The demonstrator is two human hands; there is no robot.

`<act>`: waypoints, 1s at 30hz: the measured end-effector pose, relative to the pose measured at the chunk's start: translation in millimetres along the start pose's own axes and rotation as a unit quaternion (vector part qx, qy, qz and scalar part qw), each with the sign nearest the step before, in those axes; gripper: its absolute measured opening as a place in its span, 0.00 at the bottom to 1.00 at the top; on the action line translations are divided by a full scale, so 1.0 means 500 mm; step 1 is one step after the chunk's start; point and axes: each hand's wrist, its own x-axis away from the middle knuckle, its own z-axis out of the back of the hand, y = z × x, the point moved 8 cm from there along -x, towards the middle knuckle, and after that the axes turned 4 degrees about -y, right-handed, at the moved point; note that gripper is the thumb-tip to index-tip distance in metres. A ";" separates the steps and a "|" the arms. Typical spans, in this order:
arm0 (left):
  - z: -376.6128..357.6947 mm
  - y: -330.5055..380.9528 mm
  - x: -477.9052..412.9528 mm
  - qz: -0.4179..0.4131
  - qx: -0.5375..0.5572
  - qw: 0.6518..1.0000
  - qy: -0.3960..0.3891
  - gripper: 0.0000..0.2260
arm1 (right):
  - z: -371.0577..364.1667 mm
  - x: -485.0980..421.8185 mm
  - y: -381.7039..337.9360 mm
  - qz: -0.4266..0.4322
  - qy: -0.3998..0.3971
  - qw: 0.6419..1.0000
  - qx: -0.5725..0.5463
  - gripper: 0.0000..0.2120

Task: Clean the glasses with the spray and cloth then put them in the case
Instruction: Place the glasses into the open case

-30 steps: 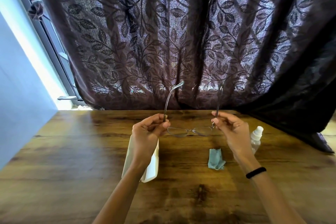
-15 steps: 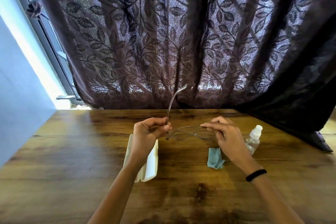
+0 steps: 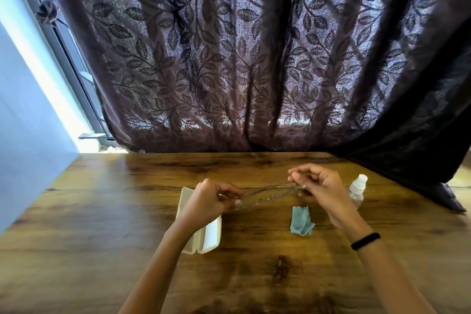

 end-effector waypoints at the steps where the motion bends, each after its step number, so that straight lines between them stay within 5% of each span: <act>1: -0.004 -0.009 0.003 0.021 0.050 0.998 -0.013 0.10 | 0.001 0.001 0.009 -0.016 -0.005 0.999 -0.032 0.05; 5: -0.016 -0.052 0.029 0.129 0.263 0.955 -0.041 0.07 | -0.013 0.004 0.025 -0.058 -0.048 0.985 -0.158 0.08; 8: -0.042 -0.085 0.057 0.199 0.433 0.878 -0.039 0.06 | -0.035 0.000 0.031 -0.064 -0.057 0.979 -0.186 0.12; 13: -0.048 -0.142 0.102 0.200 0.561 0.803 0.032 0.13 | -0.094 -0.024 0.060 -0.096 -0.036 0.974 -0.203 0.10; 22: -0.009 -0.197 0.179 0.182 0.521 0.822 0.140 0.12 | -0.246 -0.114 0.066 -0.122 -0.087 0.972 -0.179 0.05; 30: -0.014 -0.207 0.202 0.208 0.472 0.835 0.190 0.24 | -0.333 -0.160 0.076 -0.153 -0.170 0.972 -0.053 0.07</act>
